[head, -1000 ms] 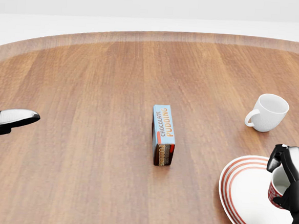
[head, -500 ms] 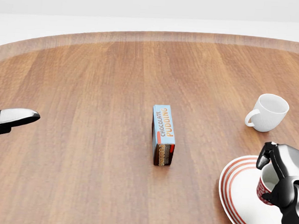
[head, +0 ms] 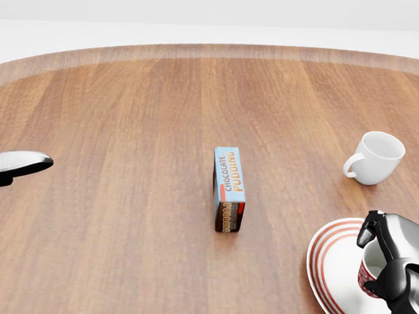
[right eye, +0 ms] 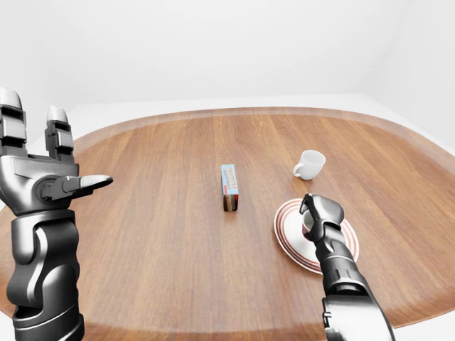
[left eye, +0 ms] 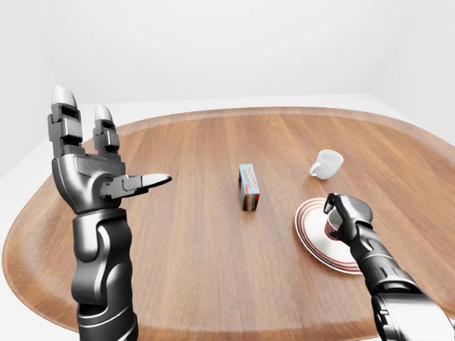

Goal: Pick up the red mug and put it on the plate

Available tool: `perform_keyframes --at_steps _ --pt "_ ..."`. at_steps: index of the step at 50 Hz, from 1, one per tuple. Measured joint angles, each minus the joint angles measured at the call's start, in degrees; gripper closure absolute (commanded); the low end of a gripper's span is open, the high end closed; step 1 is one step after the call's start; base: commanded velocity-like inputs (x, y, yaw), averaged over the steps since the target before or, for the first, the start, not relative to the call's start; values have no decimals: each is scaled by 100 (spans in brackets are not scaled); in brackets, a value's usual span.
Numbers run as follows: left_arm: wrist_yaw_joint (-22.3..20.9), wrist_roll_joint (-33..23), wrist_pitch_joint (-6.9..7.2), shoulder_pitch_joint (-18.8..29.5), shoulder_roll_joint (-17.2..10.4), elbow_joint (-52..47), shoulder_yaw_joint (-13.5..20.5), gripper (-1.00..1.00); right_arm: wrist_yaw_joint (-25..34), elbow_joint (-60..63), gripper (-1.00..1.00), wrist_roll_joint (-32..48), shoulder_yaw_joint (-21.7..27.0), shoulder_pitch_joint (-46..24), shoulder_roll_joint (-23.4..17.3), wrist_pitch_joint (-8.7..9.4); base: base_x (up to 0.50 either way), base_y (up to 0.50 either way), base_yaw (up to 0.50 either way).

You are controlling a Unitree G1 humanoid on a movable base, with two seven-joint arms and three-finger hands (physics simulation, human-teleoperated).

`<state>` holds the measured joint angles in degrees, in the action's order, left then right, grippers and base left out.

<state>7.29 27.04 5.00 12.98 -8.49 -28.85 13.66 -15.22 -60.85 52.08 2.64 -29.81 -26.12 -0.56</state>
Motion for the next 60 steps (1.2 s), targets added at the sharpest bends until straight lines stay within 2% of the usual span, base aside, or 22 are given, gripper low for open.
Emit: perform_keyframes --at_steps 17,18,19,20,31,46,60 --pt "-7 13 0 -20 0 -25 6 -100 -322 -434 100 -136 -110 -77 59 -43 0 0 0" --pt "-8 14 0 -22 0 -27 6 -100 -331 -444 58 -140 -114 -78 59 -43 0 0 0" --pt "-9 14 0 -22 0 -27 6 -100 -343 -445 -34 -154 -118 -77 58 -41 0 0 0" --pt "-11 14 0 -22 0 -24 8 -100 -353 -445 -100 -148 -123 -73 58 -37 0 0 0" --pt "-23 -6 0 -20 1 26 6 -100 -207 -29 -100 17 -90 121 20 105 0 0 0" --pt "-52 -97 0 -16 15 144 -25 -100 597 1527 -100 296 200 705 123 543 0 0 0" --pt "-76 -130 0 -21 22 159 -30 -100 1703 3117 -100 344 445 723 339 556 0 0 0"
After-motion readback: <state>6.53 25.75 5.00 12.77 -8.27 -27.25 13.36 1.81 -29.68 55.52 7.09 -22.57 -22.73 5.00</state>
